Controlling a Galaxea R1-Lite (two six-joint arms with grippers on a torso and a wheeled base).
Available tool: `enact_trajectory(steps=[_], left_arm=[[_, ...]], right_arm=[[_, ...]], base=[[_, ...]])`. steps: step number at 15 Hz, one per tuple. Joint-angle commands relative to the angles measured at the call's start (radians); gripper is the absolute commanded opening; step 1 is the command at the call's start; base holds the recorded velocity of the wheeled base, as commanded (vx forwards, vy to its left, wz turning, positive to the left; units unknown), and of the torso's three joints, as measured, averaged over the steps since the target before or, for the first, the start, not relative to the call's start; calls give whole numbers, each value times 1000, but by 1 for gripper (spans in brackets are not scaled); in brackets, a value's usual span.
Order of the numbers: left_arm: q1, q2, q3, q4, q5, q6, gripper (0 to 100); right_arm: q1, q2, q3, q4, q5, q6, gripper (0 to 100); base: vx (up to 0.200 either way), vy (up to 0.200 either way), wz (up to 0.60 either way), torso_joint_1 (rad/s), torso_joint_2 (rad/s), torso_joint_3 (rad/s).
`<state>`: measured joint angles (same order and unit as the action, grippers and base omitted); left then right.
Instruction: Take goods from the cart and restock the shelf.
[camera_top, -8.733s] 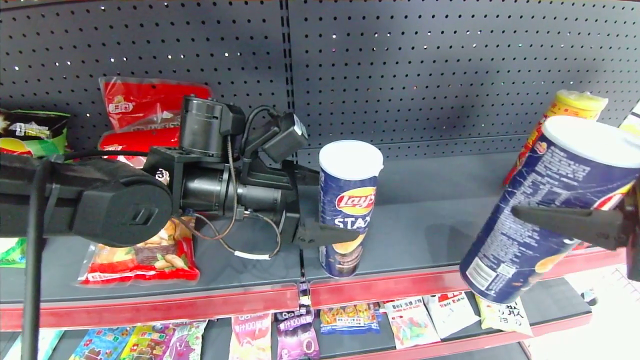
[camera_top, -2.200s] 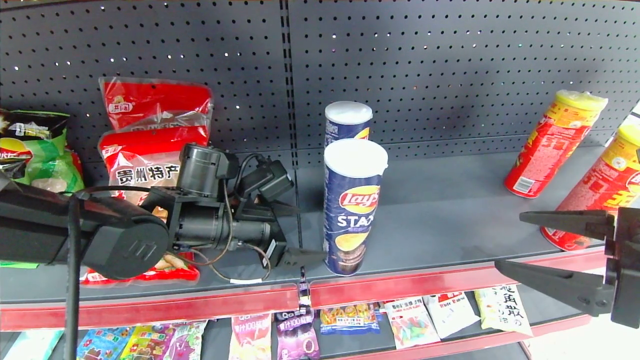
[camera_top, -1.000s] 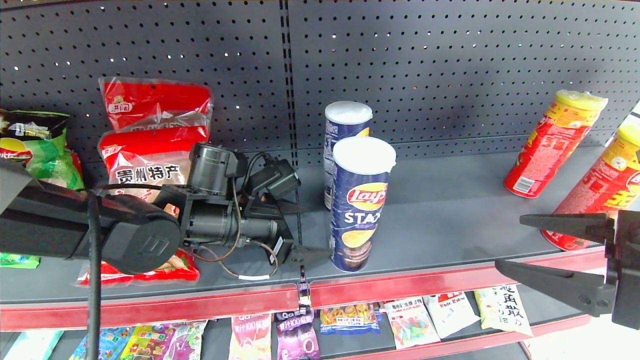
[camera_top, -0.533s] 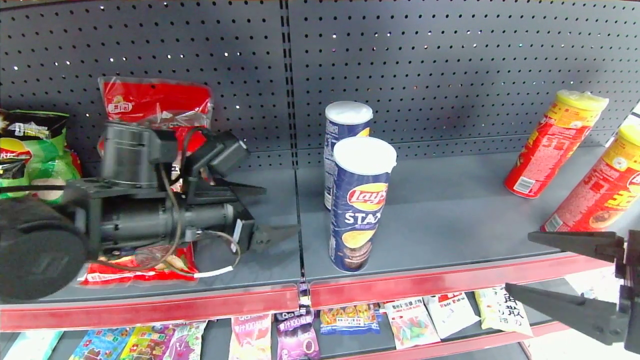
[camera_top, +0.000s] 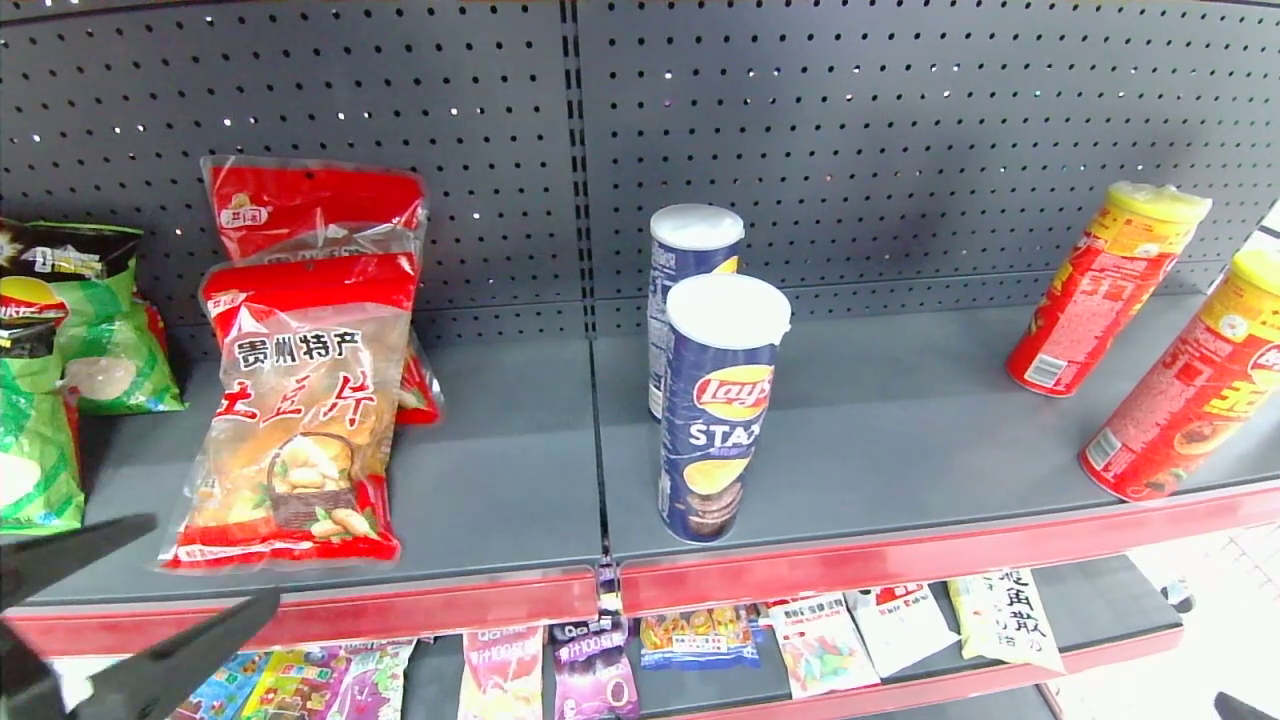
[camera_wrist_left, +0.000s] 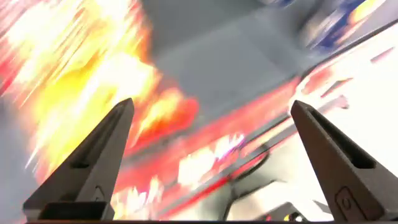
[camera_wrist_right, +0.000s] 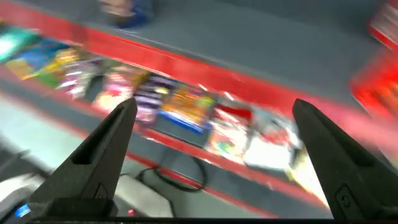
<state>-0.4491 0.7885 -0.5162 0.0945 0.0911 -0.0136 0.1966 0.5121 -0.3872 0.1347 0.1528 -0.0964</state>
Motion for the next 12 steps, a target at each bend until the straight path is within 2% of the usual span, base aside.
enact_trajectory(steps=[1, 2, 3, 4, 6, 8, 9, 10, 11, 12], left_arm=[[81, -399, 62, 281, 127, -60, 100], [164, -437, 62, 340, 125, -74, 100], [207, -451, 65, 360, 124, -78, 100], [291, -482, 93, 381, 124, -100, 100], [359, -551, 156, 383, 124, -108, 100], [408, -675, 243, 387, 127, -108, 100], [431, -719, 255, 398, 125, -104, 100], [451, -762, 254, 401, 114, -104, 100], [449, -789, 262, 395, 88, -104, 100], [449, -789, 268, 376, 53, -103, 100]], right_arm=[[-132, -188, 36, 74, -29, 29, 100], [-143, -227, 50, 103, -29, 27, 100], [-144, -245, 56, 120, -29, 27, 100], [-146, -285, 68, 158, -33, 24, 100], [-146, -325, 87, 174, -76, 23, 100], [-140, -428, 177, 169, -105, -5, 100], [-146, -432, 238, 135, -110, -11, 100], [-146, -431, 314, -44, -111, -8, 100], [-146, -431, 358, -130, -101, -5, 100], [-146, -431, 367, -141, -101, 6, 100]], base=[[0, 0, 0, 0, 0, 0], [0, 0, 0, 0, 0, 0], [0, 0, 0, 0, 0, 0], [0, 0, 0, 0, 0, 0], [0, 0, 0, 0, 0, 0], [0, 0, 0, 0, 0, 0], [0, 0, 0, 0, 0, 0], [0, 0, 0, 0, 0, 0], [0, 0, 0, 0, 0, 0], [0, 0, 0, 0, 0, 0]])
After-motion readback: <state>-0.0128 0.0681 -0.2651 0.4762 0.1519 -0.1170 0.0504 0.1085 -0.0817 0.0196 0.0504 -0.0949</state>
